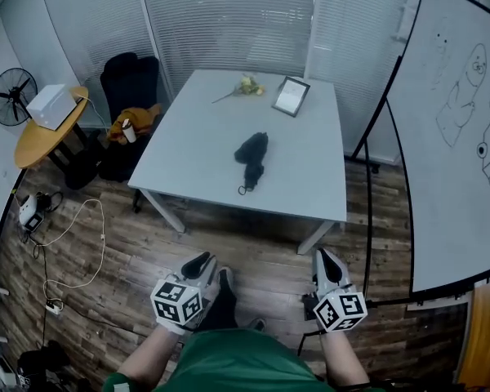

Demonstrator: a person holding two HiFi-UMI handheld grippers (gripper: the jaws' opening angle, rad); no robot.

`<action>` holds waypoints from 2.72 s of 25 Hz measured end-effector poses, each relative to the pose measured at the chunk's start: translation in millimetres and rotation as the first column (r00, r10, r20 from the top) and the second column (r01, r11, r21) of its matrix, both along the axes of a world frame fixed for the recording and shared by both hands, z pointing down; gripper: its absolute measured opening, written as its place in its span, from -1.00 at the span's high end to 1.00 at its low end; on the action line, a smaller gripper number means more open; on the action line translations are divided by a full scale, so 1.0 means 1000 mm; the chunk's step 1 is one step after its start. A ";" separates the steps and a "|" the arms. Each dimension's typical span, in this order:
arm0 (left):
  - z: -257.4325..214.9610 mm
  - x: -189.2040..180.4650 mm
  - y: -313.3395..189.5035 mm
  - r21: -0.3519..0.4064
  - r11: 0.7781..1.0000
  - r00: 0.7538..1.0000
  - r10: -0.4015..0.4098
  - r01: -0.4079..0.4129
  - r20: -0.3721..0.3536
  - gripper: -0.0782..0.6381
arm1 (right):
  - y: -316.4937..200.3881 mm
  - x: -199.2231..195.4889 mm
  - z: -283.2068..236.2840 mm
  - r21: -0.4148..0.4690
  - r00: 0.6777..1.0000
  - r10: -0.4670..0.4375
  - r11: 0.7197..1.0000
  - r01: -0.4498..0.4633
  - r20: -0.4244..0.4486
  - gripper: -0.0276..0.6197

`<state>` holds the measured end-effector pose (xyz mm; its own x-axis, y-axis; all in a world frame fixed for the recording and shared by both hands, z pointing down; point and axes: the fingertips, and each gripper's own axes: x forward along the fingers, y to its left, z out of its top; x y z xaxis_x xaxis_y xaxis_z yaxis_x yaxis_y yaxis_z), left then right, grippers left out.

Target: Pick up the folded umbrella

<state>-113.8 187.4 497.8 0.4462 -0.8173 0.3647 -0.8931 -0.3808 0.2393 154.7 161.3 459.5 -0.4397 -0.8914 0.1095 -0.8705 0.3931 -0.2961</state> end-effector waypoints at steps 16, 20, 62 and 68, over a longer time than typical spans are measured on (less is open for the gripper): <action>0.011 0.023 -0.239 0.018 0.984 0.981 0.178 -0.177 -0.075 0.56 | -0.164 0.018 -0.011 -0.016 0.975 0.193 0.981 -0.196 -0.107 0.91; 0.032 0.017 -0.288 -0.020 0.980 0.979 0.197 -0.198 -0.047 0.56 | -0.205 0.008 -0.008 -0.047 0.968 0.214 0.974 -0.222 -0.134 0.91; 0.257 0.067 -0.500 -0.549 0.821 0.973 -0.027 0.154 0.231 -0.14 | -0.405 0.092 0.047 -0.184 0.997 0.060 0.981 -0.068 -0.052 0.91; 0.257 0.064 -0.505 -0.564 0.821 0.989 -0.013 0.093 0.144 -0.10 | -0.392 0.082 0.047 -0.197 0.990 0.126 0.971 -0.136 -0.061 0.91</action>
<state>-50.1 -317.8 754.6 0.3249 -0.4682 0.8218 -0.9458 -0.1641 0.2804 237.1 -231.1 506.4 -0.3106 -0.8988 0.3094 -0.9255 0.2118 -0.3140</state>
